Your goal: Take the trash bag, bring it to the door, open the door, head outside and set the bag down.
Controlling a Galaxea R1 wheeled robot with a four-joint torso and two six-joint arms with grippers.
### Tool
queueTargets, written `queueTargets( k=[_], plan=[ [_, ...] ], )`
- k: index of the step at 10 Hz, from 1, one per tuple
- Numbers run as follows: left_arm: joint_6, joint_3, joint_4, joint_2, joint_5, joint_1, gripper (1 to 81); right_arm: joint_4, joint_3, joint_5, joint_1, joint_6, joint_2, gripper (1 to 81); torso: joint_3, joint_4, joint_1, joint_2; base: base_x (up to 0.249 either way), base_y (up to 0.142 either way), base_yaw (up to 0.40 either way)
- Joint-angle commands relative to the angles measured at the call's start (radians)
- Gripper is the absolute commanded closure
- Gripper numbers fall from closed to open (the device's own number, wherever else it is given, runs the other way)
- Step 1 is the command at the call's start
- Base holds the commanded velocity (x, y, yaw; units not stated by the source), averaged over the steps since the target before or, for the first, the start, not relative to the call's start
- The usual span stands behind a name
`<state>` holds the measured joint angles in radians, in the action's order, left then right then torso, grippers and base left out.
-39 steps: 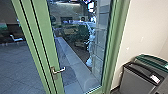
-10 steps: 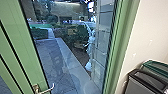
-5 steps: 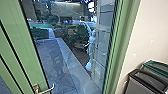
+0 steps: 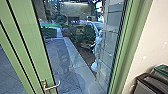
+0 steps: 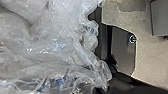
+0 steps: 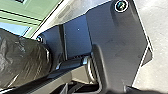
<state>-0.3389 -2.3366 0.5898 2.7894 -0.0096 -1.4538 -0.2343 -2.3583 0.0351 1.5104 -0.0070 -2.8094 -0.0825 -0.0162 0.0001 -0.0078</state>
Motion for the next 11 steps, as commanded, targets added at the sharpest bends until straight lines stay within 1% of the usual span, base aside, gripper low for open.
queueTargets(
  k=[1, 5, 8, 11],
  plan=[
    [-0.002, 0.01, -0.002, -0.016, 0.072, 0.048, 81.1, 0.007, 0.013, -0.061, -0.038, -0.002, 0.012, 1.0, 0.0, 0.0, 0.0, 0.0, 0.0, 0.0, 0.164],
    [-0.002, 0.01, -0.004, -0.013, 0.071, 0.048, 81.1, 0.035, 0.057, -0.05, -0.032, -0.004, 0.031, 1.0, 0.0, 0.0, 0.0, 0.0, 0.0, 0.0, 0.154],
    [-0.003, 0.01, -0.004, -0.019, 0.071, 0.048, 81.1, 0.024, 0.071, -0.049, -0.038, -0.001, 0.044, 1.0, 0.0, 0.0, 0.0, 0.0, 0.0, 0.0, 0.146],
    [-0.003, 0.01, -0.005, -0.02, 0.071, 0.048, 81.1, 0.035, 0.146, -0.049, -0.037, -0.002, 0.08, 1.0, 0.0, 0.0, 0.0, 0.0, 0.0, 0.0, 0.144]
  ],
)
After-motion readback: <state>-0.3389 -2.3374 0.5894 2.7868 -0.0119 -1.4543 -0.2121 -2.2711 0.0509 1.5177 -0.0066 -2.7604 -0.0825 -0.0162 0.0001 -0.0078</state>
